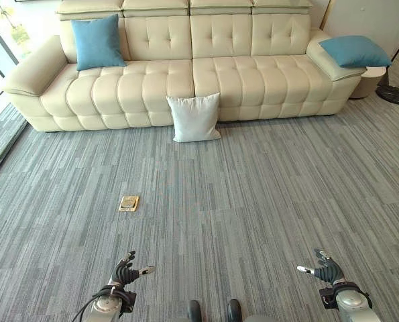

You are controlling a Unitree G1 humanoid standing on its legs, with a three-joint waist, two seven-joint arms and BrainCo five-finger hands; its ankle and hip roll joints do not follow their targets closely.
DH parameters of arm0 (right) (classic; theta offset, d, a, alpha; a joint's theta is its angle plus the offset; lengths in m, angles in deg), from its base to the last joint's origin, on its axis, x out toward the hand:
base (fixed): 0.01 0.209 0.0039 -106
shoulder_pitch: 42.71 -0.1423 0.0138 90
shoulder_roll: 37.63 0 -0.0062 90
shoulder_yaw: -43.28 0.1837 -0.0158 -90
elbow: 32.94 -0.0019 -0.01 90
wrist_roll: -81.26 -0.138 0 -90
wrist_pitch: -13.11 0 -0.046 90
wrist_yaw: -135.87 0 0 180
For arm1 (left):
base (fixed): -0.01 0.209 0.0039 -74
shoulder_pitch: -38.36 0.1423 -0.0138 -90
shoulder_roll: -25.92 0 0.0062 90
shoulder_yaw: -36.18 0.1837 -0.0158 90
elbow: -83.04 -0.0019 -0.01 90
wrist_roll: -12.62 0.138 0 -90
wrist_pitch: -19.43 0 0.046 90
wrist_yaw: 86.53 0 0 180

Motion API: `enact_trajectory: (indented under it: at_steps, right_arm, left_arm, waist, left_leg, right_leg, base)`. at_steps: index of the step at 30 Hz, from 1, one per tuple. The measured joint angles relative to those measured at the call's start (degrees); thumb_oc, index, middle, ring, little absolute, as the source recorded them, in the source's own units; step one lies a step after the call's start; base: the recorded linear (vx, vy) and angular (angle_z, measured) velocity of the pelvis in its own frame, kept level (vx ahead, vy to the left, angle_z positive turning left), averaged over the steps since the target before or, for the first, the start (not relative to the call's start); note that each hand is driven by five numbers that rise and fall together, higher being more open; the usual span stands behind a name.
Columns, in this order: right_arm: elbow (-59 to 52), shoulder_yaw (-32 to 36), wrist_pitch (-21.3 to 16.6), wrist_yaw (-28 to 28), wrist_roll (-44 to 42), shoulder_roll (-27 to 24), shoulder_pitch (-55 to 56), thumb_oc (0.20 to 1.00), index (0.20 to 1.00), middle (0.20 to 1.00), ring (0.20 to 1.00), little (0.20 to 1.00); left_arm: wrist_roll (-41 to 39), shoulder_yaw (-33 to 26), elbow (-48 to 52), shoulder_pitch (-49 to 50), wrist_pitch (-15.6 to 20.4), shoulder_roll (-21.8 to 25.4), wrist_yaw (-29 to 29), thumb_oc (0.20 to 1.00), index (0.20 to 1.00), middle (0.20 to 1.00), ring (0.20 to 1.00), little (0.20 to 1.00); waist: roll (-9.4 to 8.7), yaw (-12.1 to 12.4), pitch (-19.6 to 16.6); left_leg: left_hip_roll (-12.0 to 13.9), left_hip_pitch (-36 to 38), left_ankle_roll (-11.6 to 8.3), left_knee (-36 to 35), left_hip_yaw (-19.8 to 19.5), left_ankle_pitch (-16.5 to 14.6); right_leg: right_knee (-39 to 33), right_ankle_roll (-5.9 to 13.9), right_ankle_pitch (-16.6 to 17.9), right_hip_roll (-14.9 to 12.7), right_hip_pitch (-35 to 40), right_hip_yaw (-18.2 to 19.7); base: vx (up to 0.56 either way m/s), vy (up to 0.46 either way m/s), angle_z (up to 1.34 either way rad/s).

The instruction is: Pick up all the scattered cushions and arrange them neatly on the sofa.

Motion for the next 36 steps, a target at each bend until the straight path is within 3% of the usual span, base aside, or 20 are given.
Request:
enact_trajectory:
  at_steps: [21, 28, 30, 33, 35, 36]
  right_arm:
    - [-0.16, 0.34, 0.03, 1.23, -2.16, 0.33, -0.73, 1.000, 1.000, 1.000, 1.000, 1.000]
    - [-0.37, -0.17, 0.19, 1.63, -2.14, 1.00, -4.23, 1.000, 1.000, 1.000, 1.000, 1.000]
    - [-0.40, -0.25, 0.18, 1.62, -2.14, 1.18, -5.32, 1.000, 1.000, 1.000, 1.000, 1.000]
    - [-0.64, -0.46, 0.21, 1.62, -2.14, 1.28, -6.76, 1.000, 1.000, 1.000, 1.000, 1.000]
    - [-2.04, -0.70, 0.23, 1.63, -2.14, 1.42, -7.19, 1.000, 1.000, 1.000, 1.000, 1.000]
    - [-2.71, -0.90, 0.21, 1.62, -2.13, 1.41, -7.26, 1.000, 1.000, 1.000, 1.000, 1.000]
  left_arm:
    - [-0.49, -2.13, 0.84, 0.33, -0.07, -0.20, -1.40, 1.000, 1.000, 1.000, 1.000, 1.000]
    - [-2.45, -2.49, 2.50, -1.53, 0.09, -0.11, -2.54, 1.000, 1.000, 1.000, 1.000, 1.000]
    - [-2.43, -2.44, 2.49, -2.16, 0.08, -0.13, -2.54, 1.000, 1.000, 1.000, 1.000, 1.000]
    - [-2.83, -2.41, 2.44, -3.75, 0.11, -0.19, -2.74, 1.000, 1.000, 1.000, 1.000, 1.000]
    - [-2.99, -2.38, 2.33, -5.03, 0.12, -0.28, -3.08, 1.000, 1.000, 1.000, 1.000, 1.000]
    - [-3.00, -2.36, 2.20, -5.53, 0.13, -0.30, -3.34, 1.000, 1.000, 1.000, 1.000, 1.000]
  waist:
    - [-0.14, 0.36, 0.75]
    - [-1.13, 1.96, 3.44]
    - [-0.90, 1.96, 4.52]
    - [-0.22, 1.73, 5.90]
    - [0.12, 1.30, 6.79]
    - [0.22, 1.33, 7.27]
  left_leg:
    - [-0.17, -2.77, 0.84, 0.42, -0.06, 0.36]
    - [-0.63, -5.39, 1.87, 0.62, 2.31, -0.22]
    - [-0.39, -5.46, 2.26, 0.51, 2.63, -0.42]
    - [-0.07, -6.07, 3.09, 0.50, 2.48, -0.45]
    - [-0.13, -5.63, 4.48, 0.44, 1.72, -1.45]
    - [-0.19, -5.28, 4.25, 0.43, 1.64, -1.66]
  right_leg:
    - [0.03, -0.24, 0.18, -0.12, -2.86, -0.02]
    - [0.42, 0.55, 1.00, -0.34, -6.52, 3.03]
    - [2.62, 0.83, 0.82, -0.31, -7.65, 3.08]
    - [9.69, 2.94, -1.33, 0.00, -11.69, 2.78]
    - [17.03, 4.87, -5.15, -0.08, -15.49, 2.63]
    - [20.59, 5.09, -7.19, -0.28, -17.13, 1.63]
  base:
    - [0.02, 0.033, -0.01]
    - [0.03, 0.121, -0.19]
    - [0.07, 0.111, -0.14]
    - [0.11, 0.080, 0.02]
    - [0.22, 0.017, 0.08]
    - [0.17, -0.016, -0.02]
